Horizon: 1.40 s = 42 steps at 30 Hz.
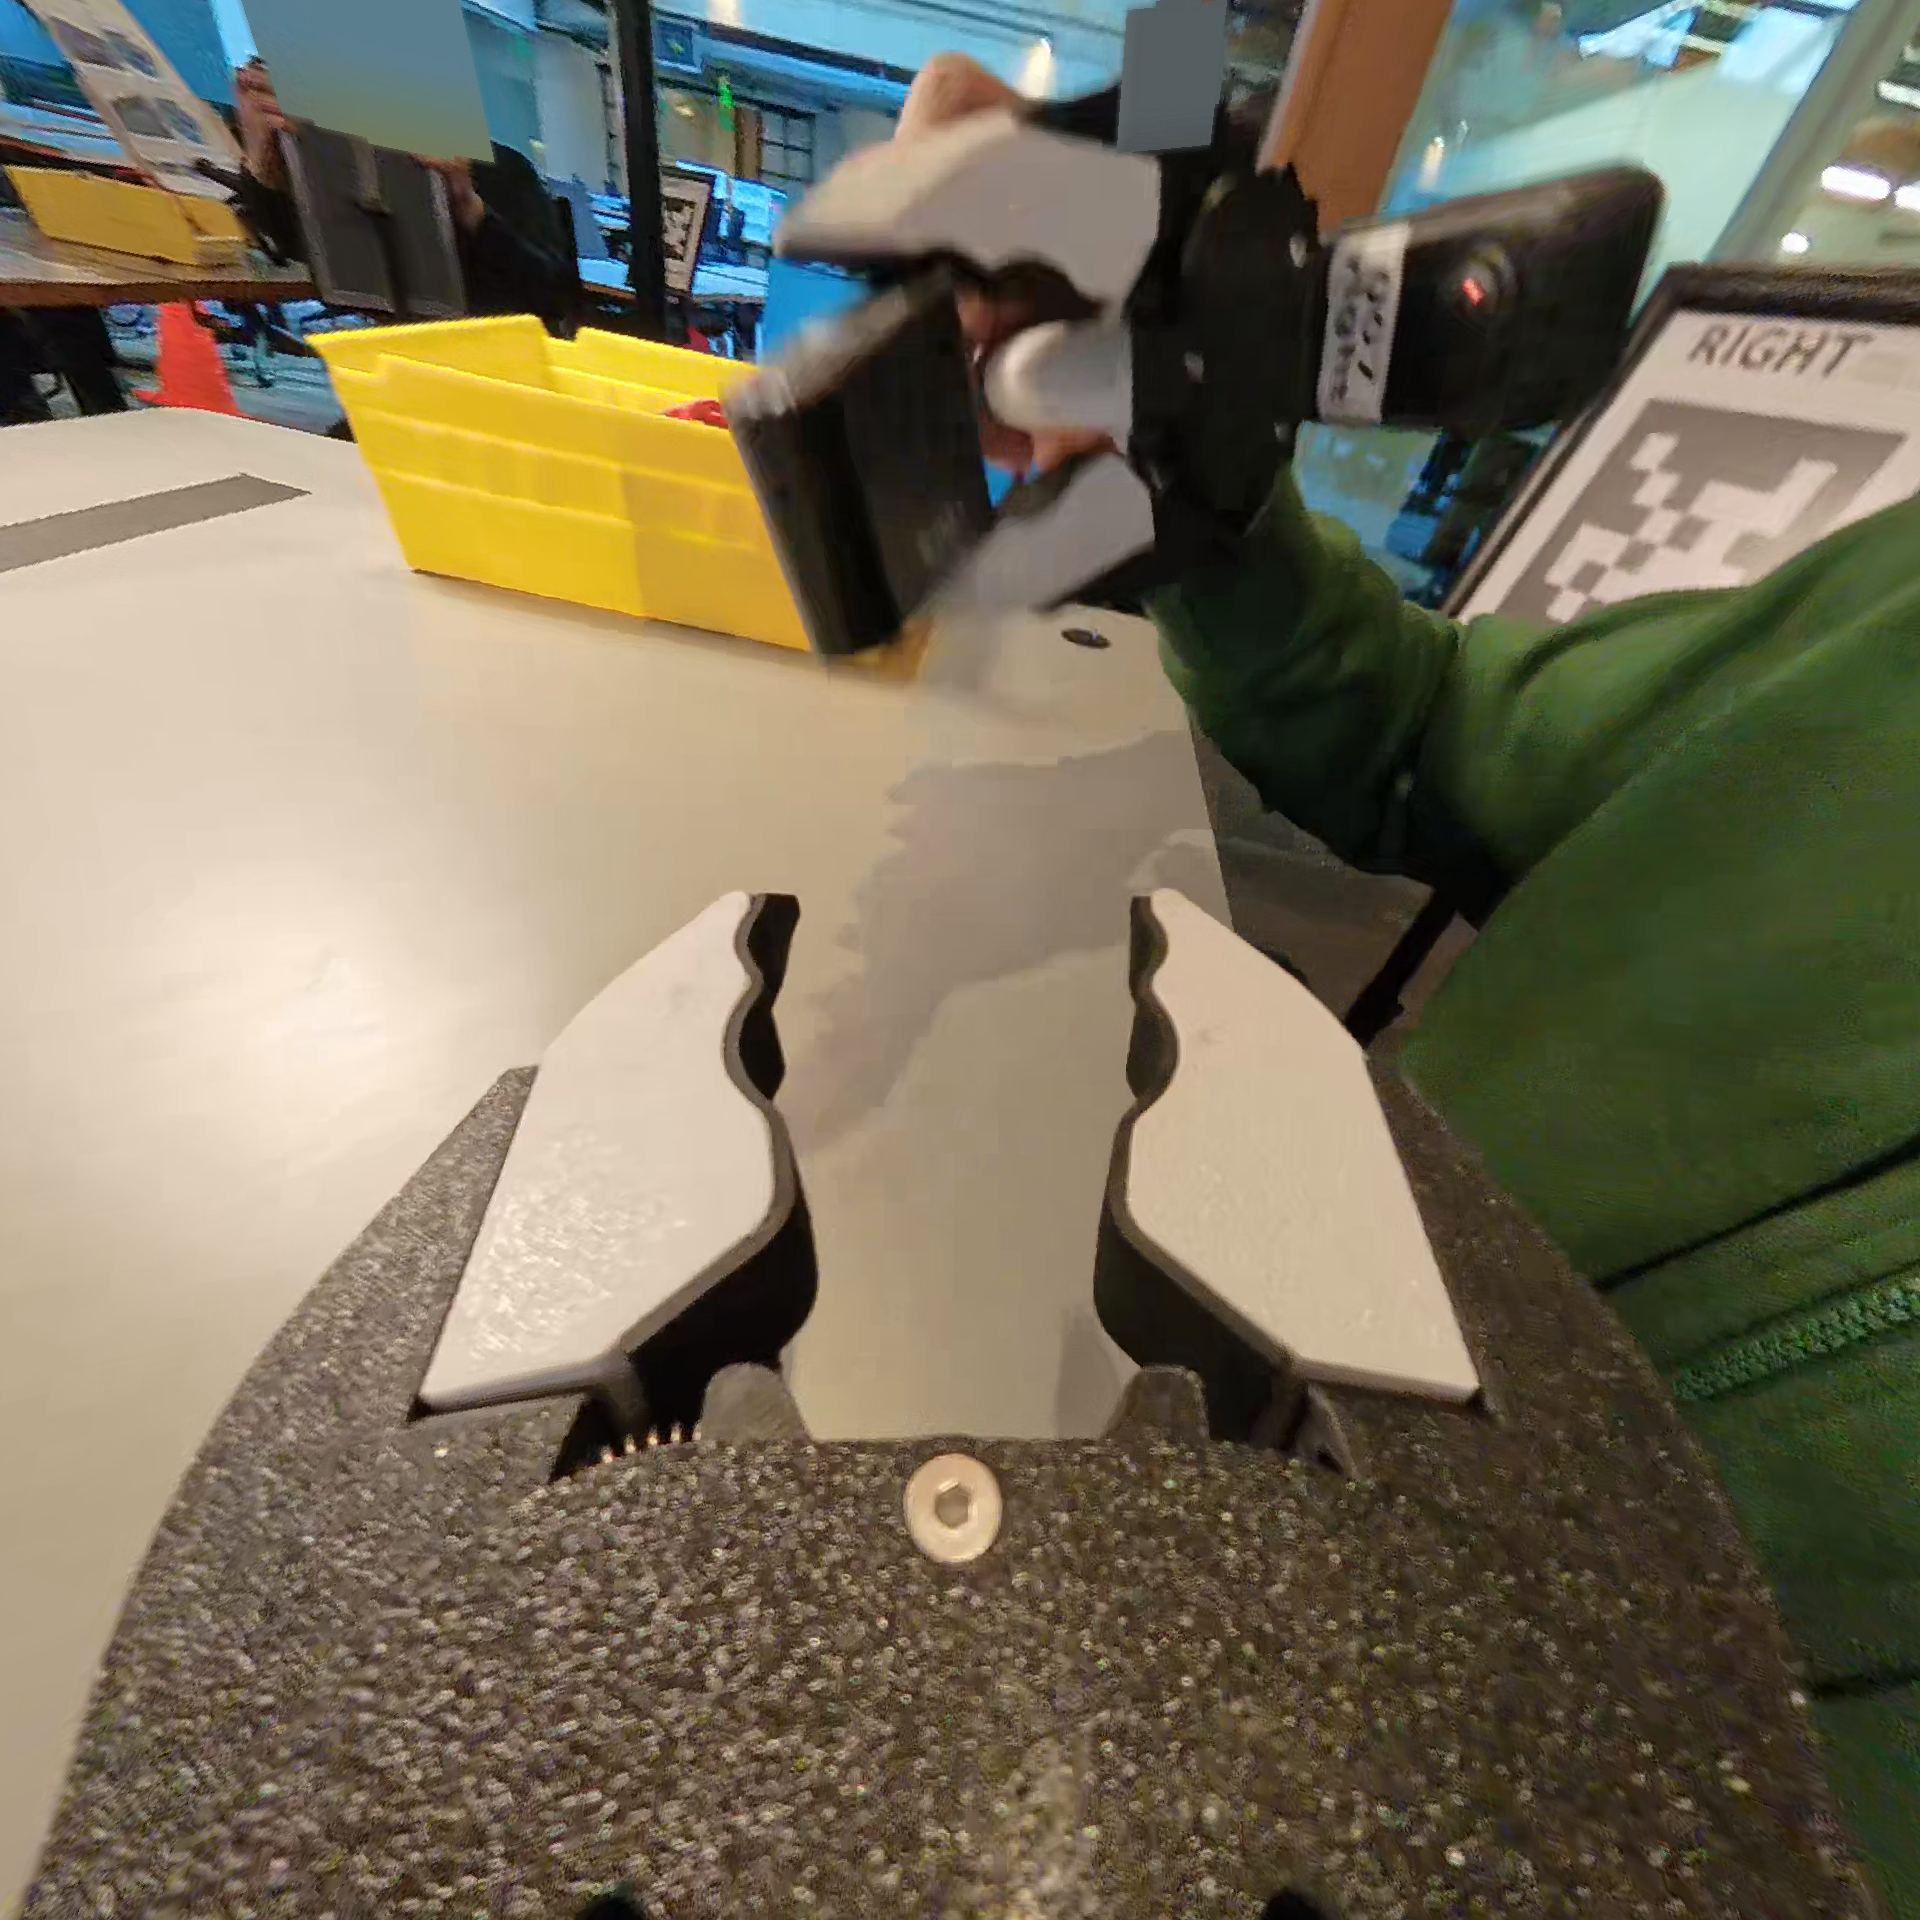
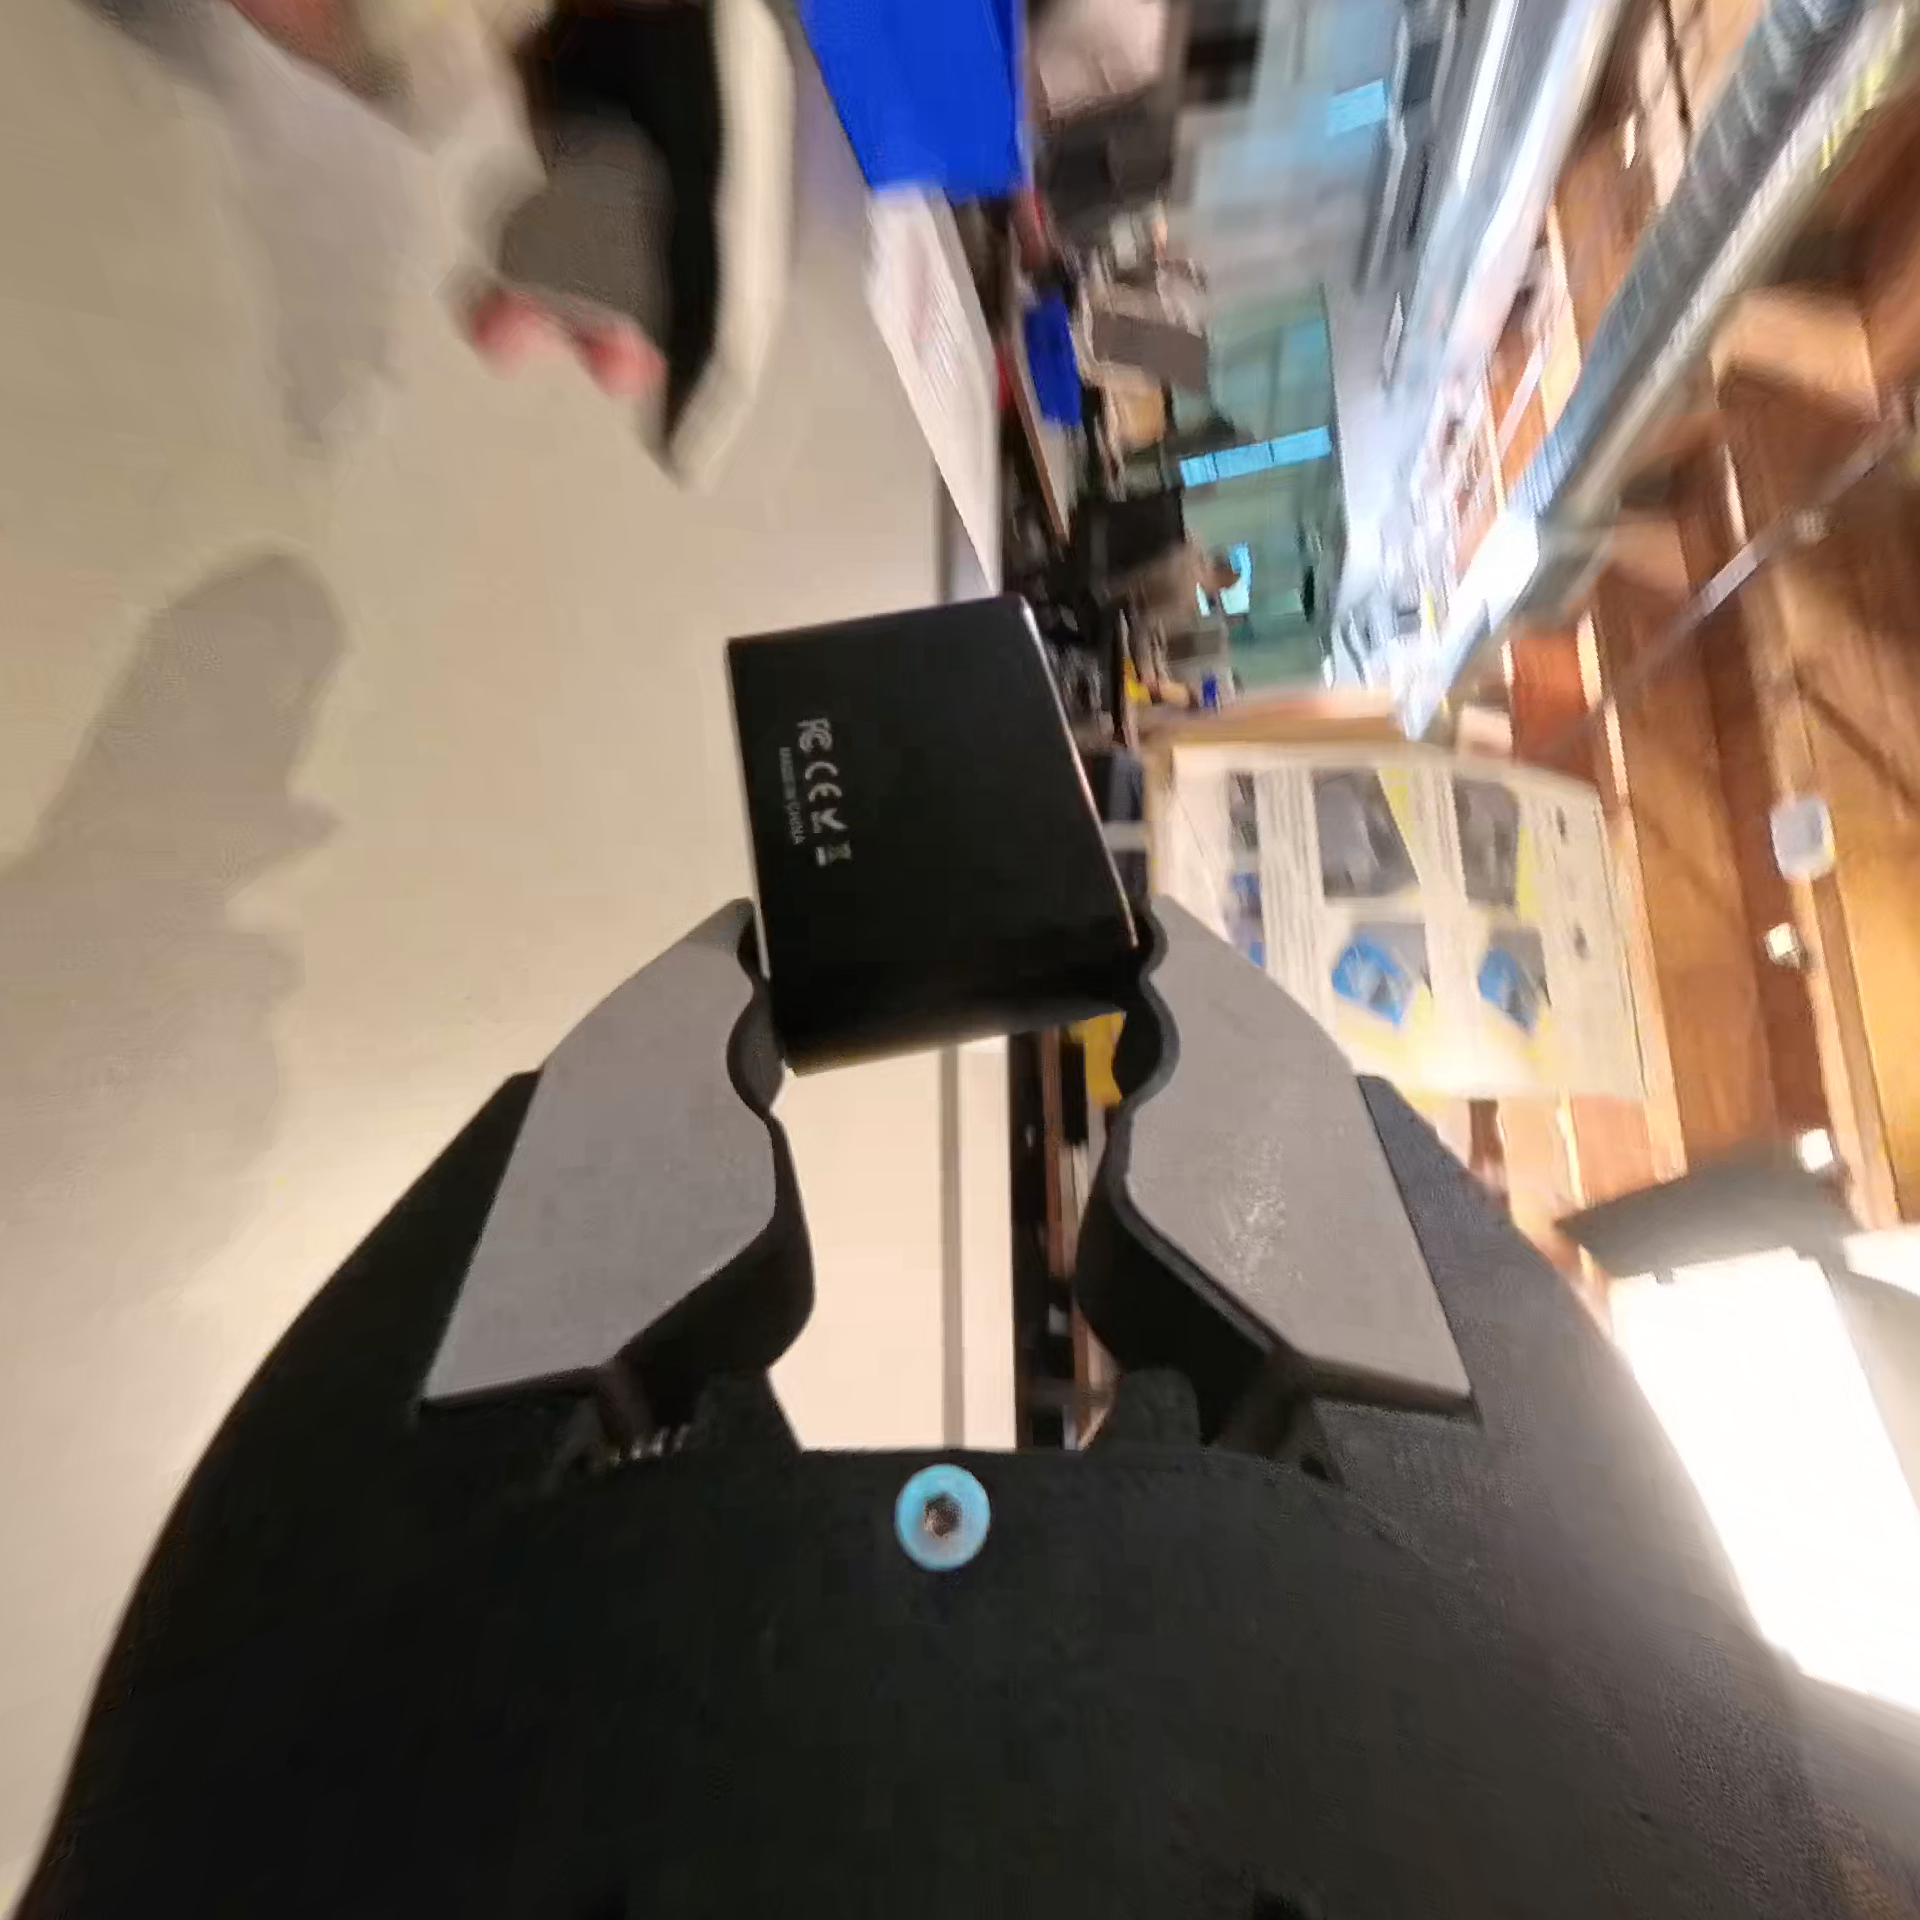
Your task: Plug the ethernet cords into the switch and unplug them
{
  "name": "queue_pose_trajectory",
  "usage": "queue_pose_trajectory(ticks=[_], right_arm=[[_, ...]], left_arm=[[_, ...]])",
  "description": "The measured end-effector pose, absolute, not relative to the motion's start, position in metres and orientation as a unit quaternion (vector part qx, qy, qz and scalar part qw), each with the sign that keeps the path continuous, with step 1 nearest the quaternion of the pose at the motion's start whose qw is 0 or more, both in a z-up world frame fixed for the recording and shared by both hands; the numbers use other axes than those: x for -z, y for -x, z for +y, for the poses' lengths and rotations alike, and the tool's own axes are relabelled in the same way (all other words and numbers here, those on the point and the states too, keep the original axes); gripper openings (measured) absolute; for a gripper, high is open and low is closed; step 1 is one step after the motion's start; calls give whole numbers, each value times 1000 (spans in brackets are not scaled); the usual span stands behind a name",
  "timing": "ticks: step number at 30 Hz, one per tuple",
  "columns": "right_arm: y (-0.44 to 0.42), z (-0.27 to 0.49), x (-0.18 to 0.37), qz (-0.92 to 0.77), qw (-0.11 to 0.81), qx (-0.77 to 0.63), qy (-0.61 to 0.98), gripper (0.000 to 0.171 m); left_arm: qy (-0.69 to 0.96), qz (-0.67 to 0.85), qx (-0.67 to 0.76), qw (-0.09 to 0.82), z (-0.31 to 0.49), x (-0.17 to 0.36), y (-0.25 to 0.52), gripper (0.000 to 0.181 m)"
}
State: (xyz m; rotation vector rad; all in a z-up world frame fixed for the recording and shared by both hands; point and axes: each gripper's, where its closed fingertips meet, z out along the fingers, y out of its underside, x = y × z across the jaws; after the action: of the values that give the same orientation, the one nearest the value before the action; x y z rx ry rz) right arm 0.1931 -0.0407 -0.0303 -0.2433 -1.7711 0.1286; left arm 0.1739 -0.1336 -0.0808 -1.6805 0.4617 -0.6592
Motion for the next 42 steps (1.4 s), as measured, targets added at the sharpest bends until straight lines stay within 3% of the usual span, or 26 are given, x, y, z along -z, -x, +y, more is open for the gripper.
queue_pose_trajectory(ticks=[1,5,9,18,22,31,37,42], right_arm=[[-197,-10,18,-766,625,-36,145,63],[-224,160,-15,-727,580,48,364,64],[-258,300,12,-681,454,46,573,64],[-265,361,119,-665,241,42,706,64],[-259,370,116,-637,286,30,715,65],[-292,318,29,-527,493,-102,685,73],[-348,219,39,-470,544,-252,648,70],[-387,177,61,-434,584,-267,632,70]], left_arm=[[724,190,287,598,-133,80,-171,63],[725,177,288,600,-131,80,-168,60],[728,175,288,597,-130,81,-168,58],[726,155,295,602,-128,79,-162,57],[714,144,295,618,-130,74,-157,56],[710,127,259,642,-140,70,-143,56],[727,71,137,669,-172,72,-90,64],[718,-44,-47,693,-244,57,4,72]])
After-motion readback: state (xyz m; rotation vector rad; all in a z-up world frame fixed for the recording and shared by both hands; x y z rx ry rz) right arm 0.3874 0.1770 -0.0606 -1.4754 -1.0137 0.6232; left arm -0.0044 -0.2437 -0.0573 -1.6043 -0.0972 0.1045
